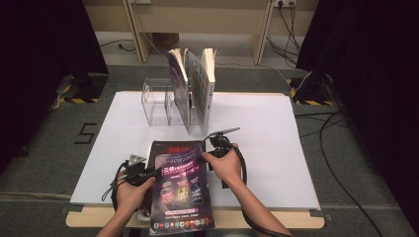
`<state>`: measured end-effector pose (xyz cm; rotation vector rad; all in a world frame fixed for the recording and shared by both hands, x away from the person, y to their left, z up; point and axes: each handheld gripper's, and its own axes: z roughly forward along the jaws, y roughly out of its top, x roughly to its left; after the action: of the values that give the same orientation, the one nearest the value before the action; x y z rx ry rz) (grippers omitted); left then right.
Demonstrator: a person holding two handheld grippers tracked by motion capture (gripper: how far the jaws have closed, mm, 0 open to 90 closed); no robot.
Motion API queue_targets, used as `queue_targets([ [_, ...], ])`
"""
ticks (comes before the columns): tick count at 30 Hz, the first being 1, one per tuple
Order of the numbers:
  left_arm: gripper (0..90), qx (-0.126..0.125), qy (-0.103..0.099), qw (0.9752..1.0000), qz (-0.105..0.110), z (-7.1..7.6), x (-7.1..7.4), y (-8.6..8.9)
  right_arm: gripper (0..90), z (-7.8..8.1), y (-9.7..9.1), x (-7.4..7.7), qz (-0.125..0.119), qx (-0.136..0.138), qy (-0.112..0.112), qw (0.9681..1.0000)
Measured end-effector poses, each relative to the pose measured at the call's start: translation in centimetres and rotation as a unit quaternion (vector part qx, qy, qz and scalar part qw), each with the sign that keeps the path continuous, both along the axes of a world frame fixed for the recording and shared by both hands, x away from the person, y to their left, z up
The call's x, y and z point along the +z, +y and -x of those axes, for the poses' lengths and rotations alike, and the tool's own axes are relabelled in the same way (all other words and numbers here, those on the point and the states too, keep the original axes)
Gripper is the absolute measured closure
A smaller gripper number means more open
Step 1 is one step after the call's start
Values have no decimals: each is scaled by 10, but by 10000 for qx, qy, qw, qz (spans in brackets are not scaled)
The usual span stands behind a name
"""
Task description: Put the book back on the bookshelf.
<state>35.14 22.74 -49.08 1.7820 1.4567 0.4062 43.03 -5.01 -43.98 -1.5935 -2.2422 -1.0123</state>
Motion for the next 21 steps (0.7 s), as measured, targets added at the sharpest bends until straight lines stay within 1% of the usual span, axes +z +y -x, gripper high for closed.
queue_targets([
  [6,656,-1,-12,10000,-22,0,0,0,825,1,-1,-1,-34,15,-37,10000],
  [9,656,-4,-13,10000,-13,1,0,0,833,2,0,1,-60,-4,-5,10000],
  [13,655,-20,4,10000,-2,1,0,1,844,4,1,3,-123,-11,-76,9999],
  [14,654,-14,4,10000,8,1,0,2,846,5,1,4,-150,-9,-140,9998],
  [19,647,12,-19,10000,34,1,0,3,849,8,3,10,-230,-26,-311,9992],
  [21,642,23,-30,10000,60,1,1,4,850,8,3,12,-253,-36,-328,9991],
])
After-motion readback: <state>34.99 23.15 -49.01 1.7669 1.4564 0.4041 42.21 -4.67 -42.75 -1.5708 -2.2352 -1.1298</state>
